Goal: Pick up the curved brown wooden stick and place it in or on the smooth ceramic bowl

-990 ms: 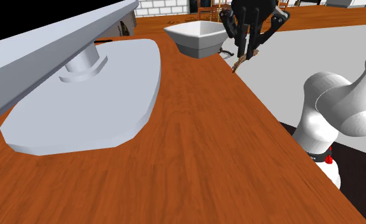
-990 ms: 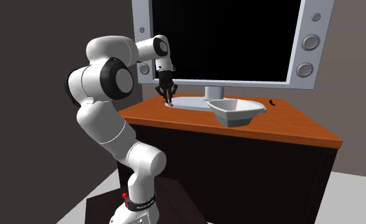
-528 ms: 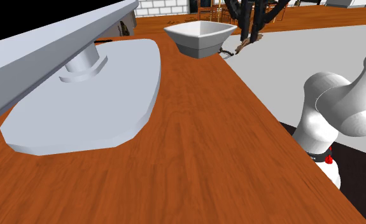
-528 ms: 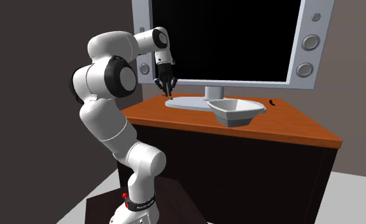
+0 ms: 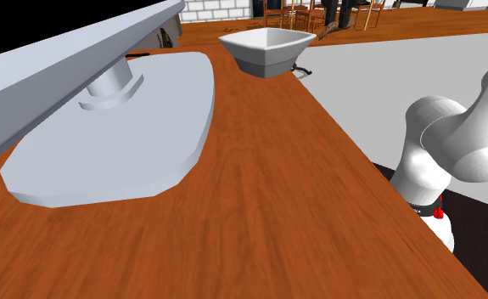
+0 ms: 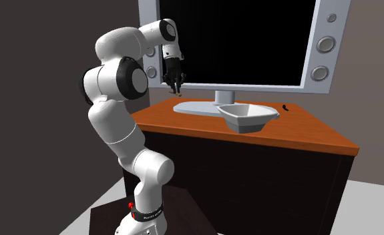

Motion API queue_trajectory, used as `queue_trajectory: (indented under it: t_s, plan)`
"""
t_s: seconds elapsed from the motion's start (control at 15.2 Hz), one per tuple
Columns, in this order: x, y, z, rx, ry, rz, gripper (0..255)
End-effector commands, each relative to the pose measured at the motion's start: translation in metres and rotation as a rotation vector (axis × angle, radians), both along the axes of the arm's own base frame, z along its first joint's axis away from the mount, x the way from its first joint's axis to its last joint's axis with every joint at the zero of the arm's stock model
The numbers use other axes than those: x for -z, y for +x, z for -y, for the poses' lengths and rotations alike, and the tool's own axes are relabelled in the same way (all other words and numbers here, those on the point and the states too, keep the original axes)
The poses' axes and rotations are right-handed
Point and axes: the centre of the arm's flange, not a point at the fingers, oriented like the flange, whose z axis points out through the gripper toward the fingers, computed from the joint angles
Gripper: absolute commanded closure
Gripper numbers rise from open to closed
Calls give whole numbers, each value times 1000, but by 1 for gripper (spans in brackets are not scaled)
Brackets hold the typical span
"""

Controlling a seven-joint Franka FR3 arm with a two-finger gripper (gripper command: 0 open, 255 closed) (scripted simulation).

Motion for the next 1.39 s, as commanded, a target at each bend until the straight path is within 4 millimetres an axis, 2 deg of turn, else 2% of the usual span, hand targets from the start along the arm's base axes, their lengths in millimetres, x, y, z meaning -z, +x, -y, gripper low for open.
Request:
queue_trajectory:
  t_s: [0.0, 1.32]
  plan:
    - [-9, 0, 0, 0, 0, 0, 255]
    - [-10, 208, 163, 0, 0, 0, 255]
